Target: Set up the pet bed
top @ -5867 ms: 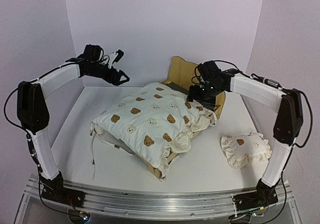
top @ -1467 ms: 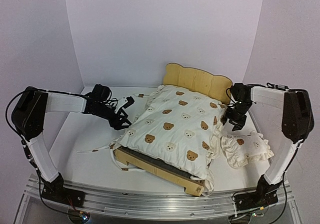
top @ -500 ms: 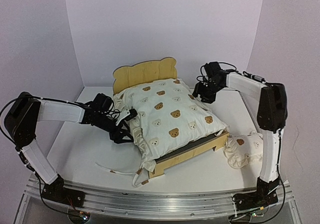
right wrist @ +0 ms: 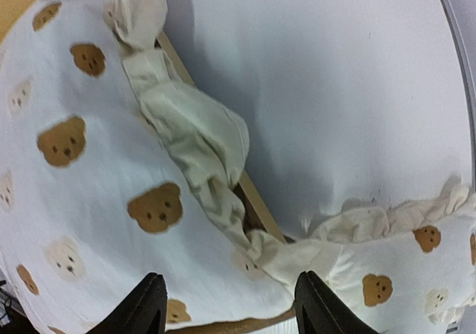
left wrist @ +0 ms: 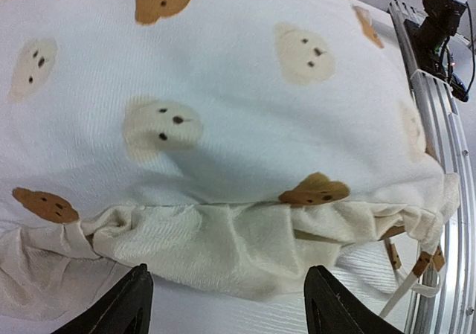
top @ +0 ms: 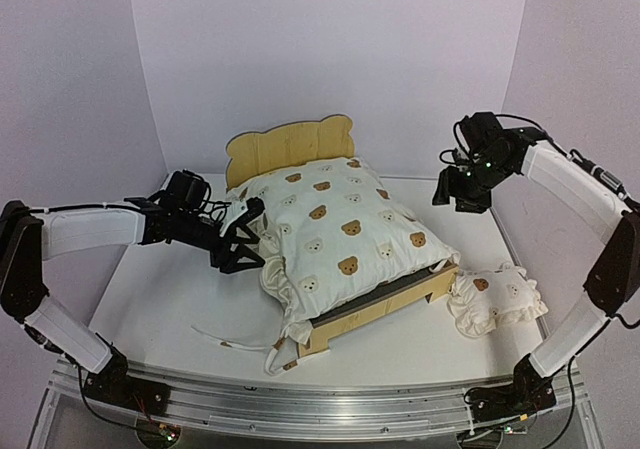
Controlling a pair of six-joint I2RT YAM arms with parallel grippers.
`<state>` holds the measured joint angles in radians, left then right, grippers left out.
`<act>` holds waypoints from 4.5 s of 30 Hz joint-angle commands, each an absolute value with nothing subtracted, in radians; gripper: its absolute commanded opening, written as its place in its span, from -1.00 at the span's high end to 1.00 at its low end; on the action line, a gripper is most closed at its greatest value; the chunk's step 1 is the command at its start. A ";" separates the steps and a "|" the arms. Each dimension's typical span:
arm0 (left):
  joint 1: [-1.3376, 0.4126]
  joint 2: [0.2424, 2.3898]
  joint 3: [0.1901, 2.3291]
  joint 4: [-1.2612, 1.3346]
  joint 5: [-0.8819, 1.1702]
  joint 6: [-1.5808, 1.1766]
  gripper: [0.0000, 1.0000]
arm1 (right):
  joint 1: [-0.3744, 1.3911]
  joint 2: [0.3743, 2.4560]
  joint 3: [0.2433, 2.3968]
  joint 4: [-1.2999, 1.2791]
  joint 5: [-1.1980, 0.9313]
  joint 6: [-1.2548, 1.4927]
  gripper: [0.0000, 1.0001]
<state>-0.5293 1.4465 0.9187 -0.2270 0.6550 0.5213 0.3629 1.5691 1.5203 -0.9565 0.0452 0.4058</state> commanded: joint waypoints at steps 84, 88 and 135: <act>-0.702 1.569 1.228 -0.176 0.428 0.433 1.00 | 1.084 1.654 1.580 -0.545 0.122 0.246 1.00; -0.701 1.566 1.225 -0.187 0.434 0.428 1.00 | 1.084 1.647 1.567 -0.553 0.144 0.232 1.00; -0.759 1.463 0.790 0.084 0.731 0.423 0.67 | 1.059 1.726 1.536 -0.419 -0.064 0.313 1.00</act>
